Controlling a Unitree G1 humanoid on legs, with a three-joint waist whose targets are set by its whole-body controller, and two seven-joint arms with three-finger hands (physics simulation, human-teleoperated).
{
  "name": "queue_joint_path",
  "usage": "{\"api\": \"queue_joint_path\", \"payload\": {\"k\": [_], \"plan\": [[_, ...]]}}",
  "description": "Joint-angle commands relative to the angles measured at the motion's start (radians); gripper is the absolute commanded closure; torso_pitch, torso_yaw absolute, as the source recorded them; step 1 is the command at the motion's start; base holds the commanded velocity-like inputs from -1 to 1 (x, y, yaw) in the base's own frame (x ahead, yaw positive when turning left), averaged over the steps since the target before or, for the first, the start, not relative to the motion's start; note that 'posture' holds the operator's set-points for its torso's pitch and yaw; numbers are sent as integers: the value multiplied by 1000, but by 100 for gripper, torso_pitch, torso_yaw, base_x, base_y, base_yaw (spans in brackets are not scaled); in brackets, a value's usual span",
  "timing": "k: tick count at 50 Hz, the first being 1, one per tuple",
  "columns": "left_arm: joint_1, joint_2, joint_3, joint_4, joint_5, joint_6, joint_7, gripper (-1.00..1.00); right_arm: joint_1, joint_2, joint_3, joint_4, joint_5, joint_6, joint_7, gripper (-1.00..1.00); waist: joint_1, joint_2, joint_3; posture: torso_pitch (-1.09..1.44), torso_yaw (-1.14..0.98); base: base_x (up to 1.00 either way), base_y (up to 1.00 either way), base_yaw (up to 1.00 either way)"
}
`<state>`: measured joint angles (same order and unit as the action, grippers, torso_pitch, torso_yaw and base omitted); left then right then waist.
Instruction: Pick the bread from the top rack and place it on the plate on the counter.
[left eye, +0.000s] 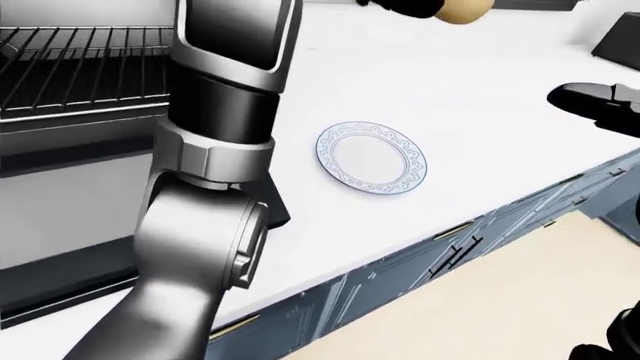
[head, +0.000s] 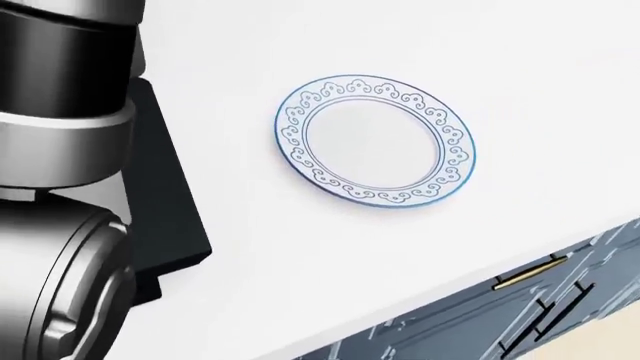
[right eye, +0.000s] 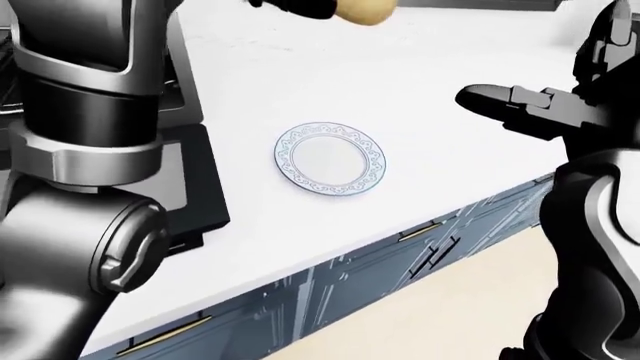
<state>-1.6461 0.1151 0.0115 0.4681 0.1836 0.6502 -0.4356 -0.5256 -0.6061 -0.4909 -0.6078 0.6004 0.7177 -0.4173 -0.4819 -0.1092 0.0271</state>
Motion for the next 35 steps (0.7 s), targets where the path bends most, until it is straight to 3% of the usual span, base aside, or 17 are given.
{"api": "queue_joint_path", "payload": {"k": [1,12,35], "plan": [[-36,5,12,-19,-8,-33,20,100,-17,-14,-11,-18,-11,-27,0,-100,-5,-2,-28,0,-52,0,0,0],[0,-20,3,-19,-25,-50,60,100,-5,5,-9,-20,-28,-35,12,-100,-56,-1,-37,0,-58,0,0,0],[123,-41,-12,13,42,-116,175,100,14,28,-9,-20,-48,-49,26,-100,-155,7,-52,0,-66,0,0,0]]}}
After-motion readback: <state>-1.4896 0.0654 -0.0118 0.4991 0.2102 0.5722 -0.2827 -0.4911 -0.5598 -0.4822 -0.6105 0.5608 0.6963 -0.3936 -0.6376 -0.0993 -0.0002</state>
